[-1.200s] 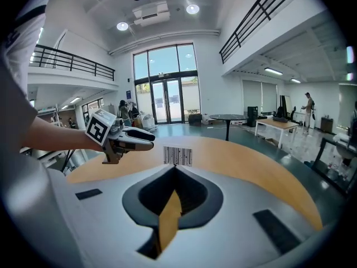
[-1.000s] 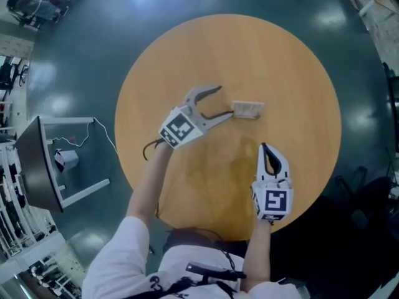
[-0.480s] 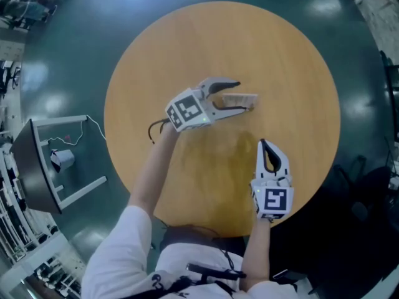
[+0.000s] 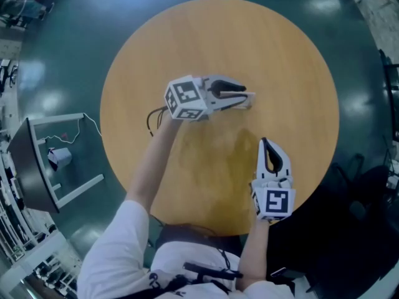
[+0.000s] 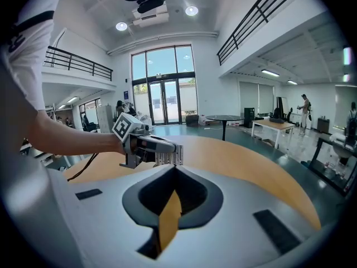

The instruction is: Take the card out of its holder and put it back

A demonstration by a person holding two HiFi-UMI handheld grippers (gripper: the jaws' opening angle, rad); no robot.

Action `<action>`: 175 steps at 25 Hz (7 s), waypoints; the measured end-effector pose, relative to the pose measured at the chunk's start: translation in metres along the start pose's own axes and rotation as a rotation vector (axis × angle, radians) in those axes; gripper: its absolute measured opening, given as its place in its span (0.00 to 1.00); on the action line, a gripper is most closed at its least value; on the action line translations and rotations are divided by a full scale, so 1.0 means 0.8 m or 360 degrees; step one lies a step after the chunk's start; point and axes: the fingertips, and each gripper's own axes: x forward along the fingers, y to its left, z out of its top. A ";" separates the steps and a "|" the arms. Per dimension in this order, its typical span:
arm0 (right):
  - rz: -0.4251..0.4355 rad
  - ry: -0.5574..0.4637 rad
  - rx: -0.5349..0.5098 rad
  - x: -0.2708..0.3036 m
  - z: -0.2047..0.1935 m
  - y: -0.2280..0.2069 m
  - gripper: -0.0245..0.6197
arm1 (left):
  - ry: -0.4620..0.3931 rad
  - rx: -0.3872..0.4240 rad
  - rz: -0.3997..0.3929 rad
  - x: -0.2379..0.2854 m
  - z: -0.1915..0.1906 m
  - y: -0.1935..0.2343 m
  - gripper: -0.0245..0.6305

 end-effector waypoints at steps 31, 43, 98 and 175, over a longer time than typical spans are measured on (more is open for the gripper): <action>-0.0014 -0.0238 -0.0036 -0.030 0.060 0.012 0.07 | 0.0150 0.0234 0.0081 -0.024 0.060 -0.010 0.08; 0.0002 -0.0240 -0.0067 -0.040 0.108 0.009 0.07 | 0.0114 0.0222 0.0490 -0.079 0.128 -0.011 0.08; 0.0195 -0.0417 -0.0158 -0.088 0.213 0.101 0.07 | -0.0552 0.0164 0.1991 -0.218 0.176 -0.240 0.08; 0.0302 0.0031 0.0101 0.003 0.091 0.082 0.07 | -0.0237 -0.0191 0.1647 -0.177 0.031 -0.158 0.08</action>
